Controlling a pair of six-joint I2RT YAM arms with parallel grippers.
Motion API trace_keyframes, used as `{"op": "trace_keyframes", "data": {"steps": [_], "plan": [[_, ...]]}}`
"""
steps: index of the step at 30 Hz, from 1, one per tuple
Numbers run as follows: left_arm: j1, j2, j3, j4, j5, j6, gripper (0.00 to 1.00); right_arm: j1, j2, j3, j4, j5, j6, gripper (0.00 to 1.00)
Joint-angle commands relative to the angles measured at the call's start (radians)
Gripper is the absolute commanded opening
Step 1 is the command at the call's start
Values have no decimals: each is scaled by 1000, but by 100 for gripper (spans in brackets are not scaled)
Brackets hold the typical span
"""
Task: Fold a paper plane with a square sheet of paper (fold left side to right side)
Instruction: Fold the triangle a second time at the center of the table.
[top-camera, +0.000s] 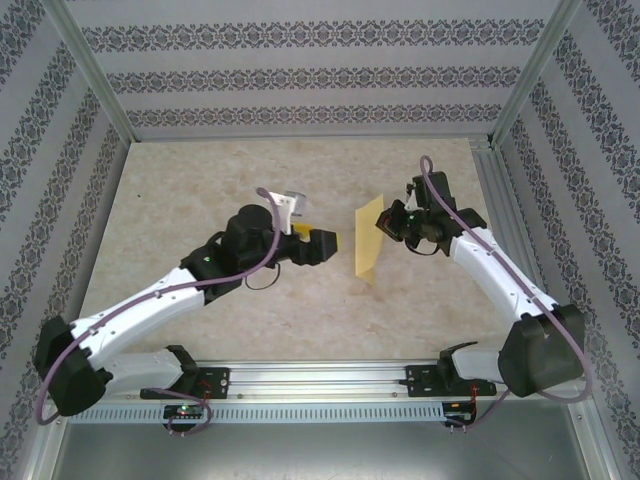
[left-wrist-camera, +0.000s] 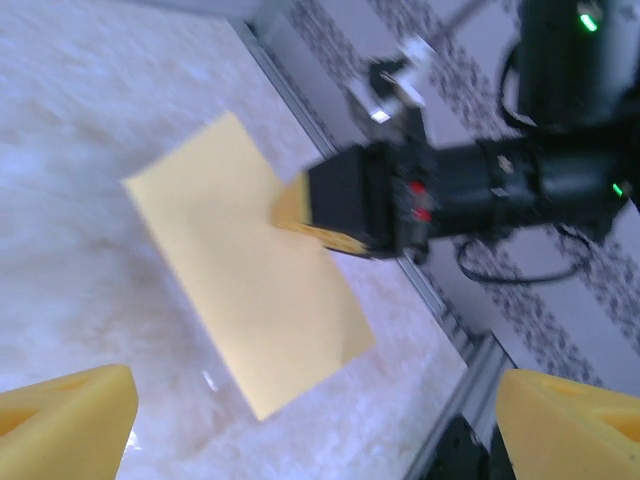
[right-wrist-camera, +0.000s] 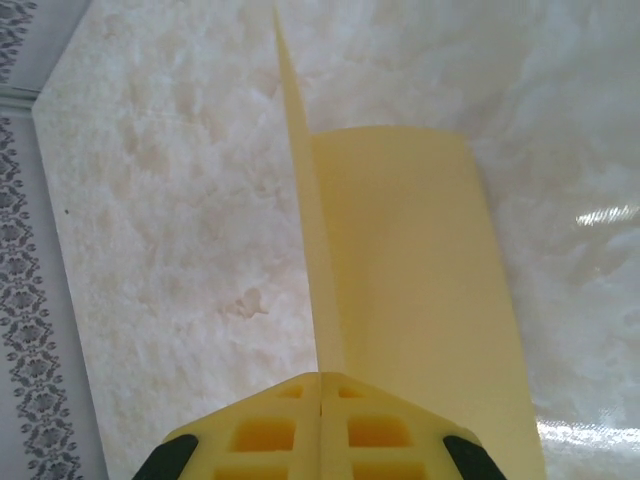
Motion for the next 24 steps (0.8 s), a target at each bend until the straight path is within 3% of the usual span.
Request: {"op": "trace_keyframes", "data": {"steps": [1,6,12,24], "plan": [[63,-59,-3,-131,-114,15,95,23,-29,32,-73,48,-62,0],[127,-118,-76,-138,-126,-4,98,119,45,10,7,88,-1,0],[143,-128,-158,-107,-85,24,98,216,214,55,96,169,10,0],[141,-89,-247,-39,-25,102,94,261,403,109,231,162,21,0]]}}
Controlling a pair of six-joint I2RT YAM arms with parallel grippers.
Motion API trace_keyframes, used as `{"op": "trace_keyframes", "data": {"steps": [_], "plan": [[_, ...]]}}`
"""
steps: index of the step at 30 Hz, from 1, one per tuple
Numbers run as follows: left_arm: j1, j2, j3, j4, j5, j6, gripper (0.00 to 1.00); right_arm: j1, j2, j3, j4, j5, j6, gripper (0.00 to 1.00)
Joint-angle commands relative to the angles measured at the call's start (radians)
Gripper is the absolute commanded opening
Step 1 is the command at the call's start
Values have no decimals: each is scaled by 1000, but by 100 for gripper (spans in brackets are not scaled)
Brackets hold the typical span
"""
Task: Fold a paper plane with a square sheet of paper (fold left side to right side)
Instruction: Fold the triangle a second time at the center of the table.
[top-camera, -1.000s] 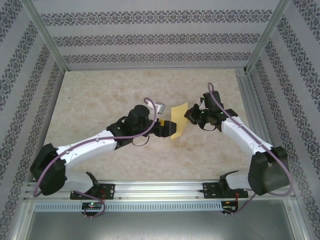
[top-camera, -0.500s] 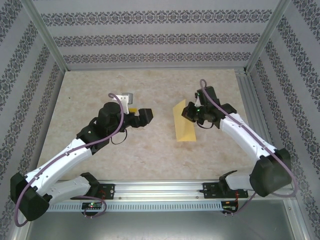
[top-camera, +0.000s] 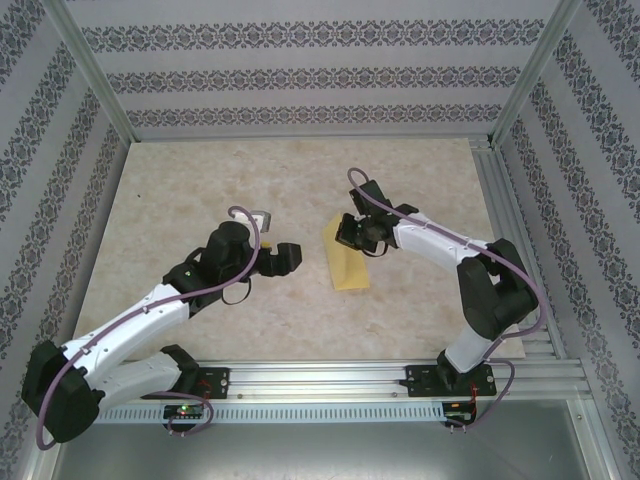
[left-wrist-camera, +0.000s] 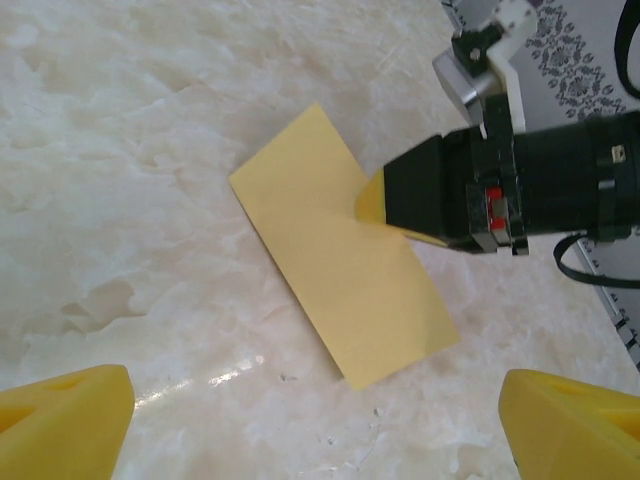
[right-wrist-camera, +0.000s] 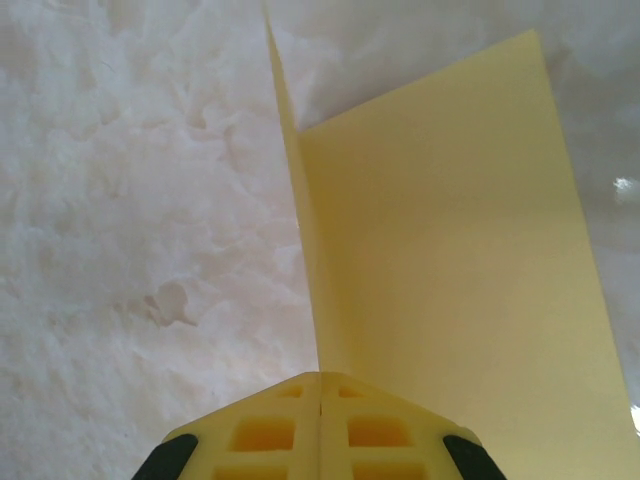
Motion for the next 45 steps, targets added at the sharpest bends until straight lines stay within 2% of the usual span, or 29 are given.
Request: {"op": "trace_keyframes", "data": {"steps": [1,10,17,23,27,31,39,45], "plan": [[7,34,-19,63,42,53,93,13,29,34,60,19,14,0],[-72,196,18,168,135,114,91,14,45,10,65,11,97,0],[-141,356,78,245,149,91,90,12,49,2,54,6,98,0],[-190,506,176,280,122,60,83,11,40,-11,59,5,110,0],[-205,575,233,269,102,53,75,11,41,-18,60,3,113,0],[-210,607,258,248,80,48,61,11,37,-23,61,2,113,0],[-211,607,261,170,10,60,49,8,38,-26,59,-1,111,0],[-210,627,272,176,53,67,34,7,39,-29,57,1,112,0]]}}
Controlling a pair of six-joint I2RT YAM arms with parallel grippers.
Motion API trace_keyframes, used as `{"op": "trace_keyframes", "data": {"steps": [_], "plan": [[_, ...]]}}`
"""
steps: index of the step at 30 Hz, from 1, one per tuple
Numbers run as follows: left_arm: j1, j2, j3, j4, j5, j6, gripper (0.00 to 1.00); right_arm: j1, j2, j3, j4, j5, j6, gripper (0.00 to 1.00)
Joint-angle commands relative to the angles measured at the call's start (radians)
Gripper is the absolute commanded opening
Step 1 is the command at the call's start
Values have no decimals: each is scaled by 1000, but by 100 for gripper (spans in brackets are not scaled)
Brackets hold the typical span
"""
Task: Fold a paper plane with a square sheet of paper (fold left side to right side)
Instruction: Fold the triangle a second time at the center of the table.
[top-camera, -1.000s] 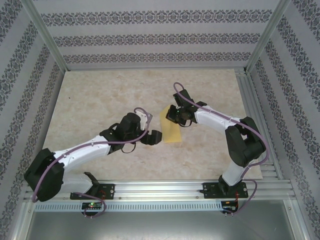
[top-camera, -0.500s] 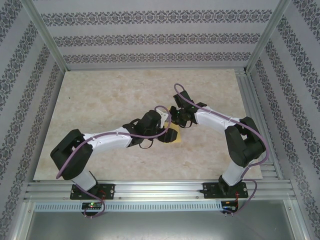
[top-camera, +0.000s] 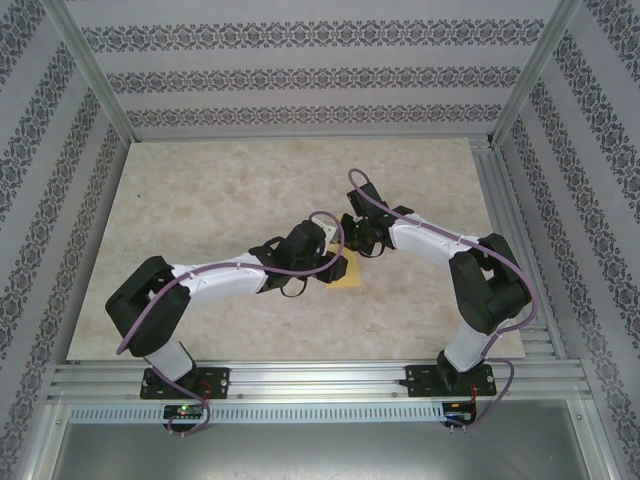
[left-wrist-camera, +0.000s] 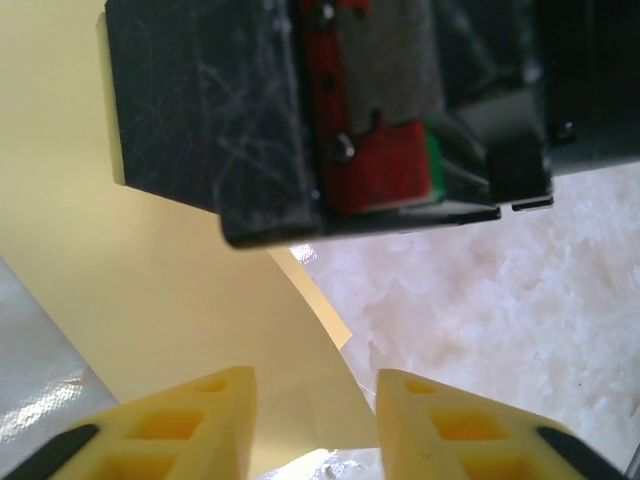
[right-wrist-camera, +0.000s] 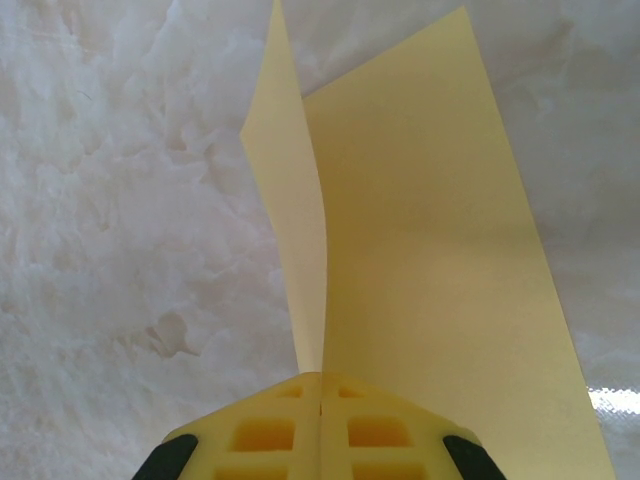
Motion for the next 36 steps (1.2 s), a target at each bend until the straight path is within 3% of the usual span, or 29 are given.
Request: {"op": "trace_keyframes", "data": {"steps": [1,3,6,9,17,21,27,36], "plan": [[-11,25,32,-6,26,15,31,6,-2,-8,6,1,6,0],[-12,33,35,-3,40,12,29,6,-2,-7,4,2,5,0],[-13,38,42,6,61,8,40,5,-3,-9,4,3,6,0],[-19,26,40,19,67,1,43,6,-4,-10,4,3,5,0],[-59,36,61,-19,1,4,51,5,-2,-9,4,3,6,0],[-71,34,72,-76,-85,17,51,6,-5,-8,4,-1,7,0],[-70,46,92,-129,-129,30,46,5,-6,-8,4,-2,6,0],[-71,50,100,-124,-95,42,20,4,3,-4,-1,-2,1,1]]}}
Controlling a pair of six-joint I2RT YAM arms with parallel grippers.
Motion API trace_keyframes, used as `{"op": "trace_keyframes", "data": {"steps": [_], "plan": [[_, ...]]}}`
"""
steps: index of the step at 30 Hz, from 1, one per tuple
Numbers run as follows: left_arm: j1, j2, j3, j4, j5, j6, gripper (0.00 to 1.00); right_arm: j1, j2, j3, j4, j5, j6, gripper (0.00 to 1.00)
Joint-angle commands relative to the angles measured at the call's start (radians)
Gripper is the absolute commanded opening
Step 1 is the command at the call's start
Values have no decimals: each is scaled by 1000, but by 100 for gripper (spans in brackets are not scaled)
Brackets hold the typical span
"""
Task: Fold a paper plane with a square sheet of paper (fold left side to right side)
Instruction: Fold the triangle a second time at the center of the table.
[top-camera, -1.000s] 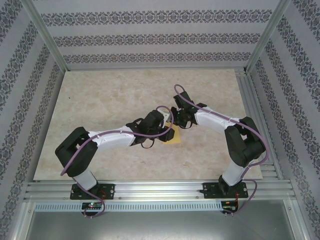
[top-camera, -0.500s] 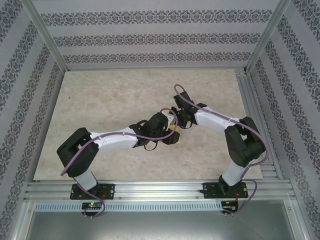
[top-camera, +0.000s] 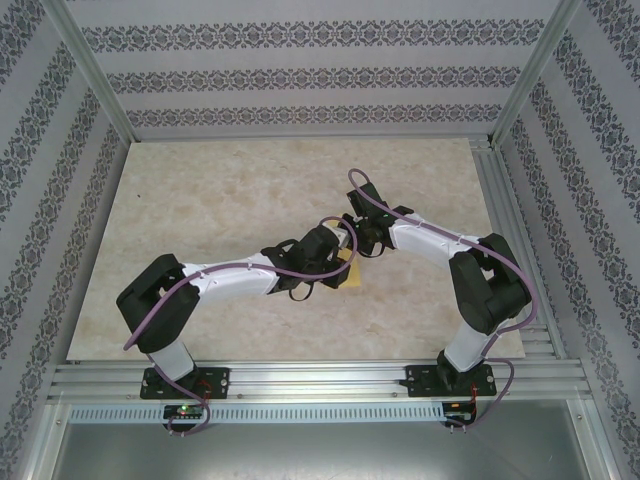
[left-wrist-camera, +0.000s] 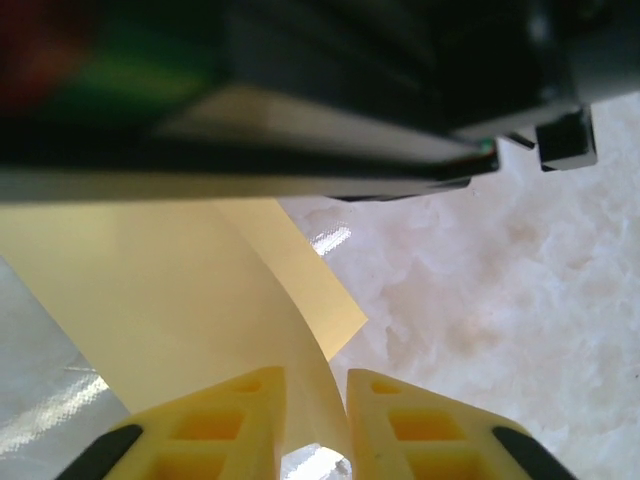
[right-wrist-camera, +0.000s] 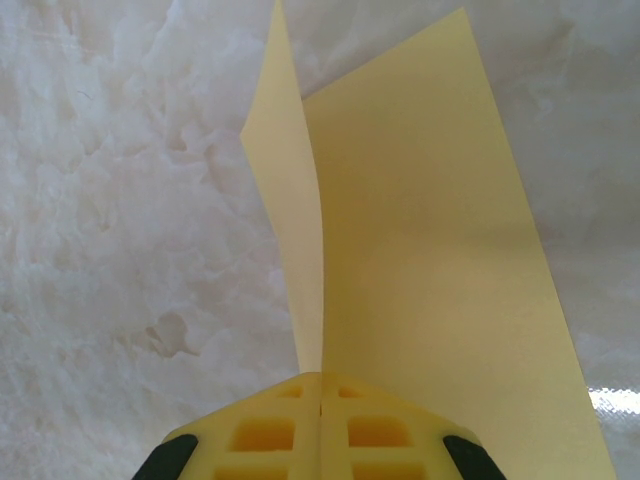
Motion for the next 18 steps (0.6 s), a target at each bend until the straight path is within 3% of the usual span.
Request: {"op": "trace_keyframes", "data": {"steps": [1,9,18], "plan": [[-12,-2,33,-23,3,21,17,3,5,-4,-1,-3,0,2],[-12,-6,32,-26,10,24,1,1,-4,-4,-12,-3,-19,8],[-1,-11,27,-22,53,18,0,-75,-132,-56,-36,-13,-72,32]]}}
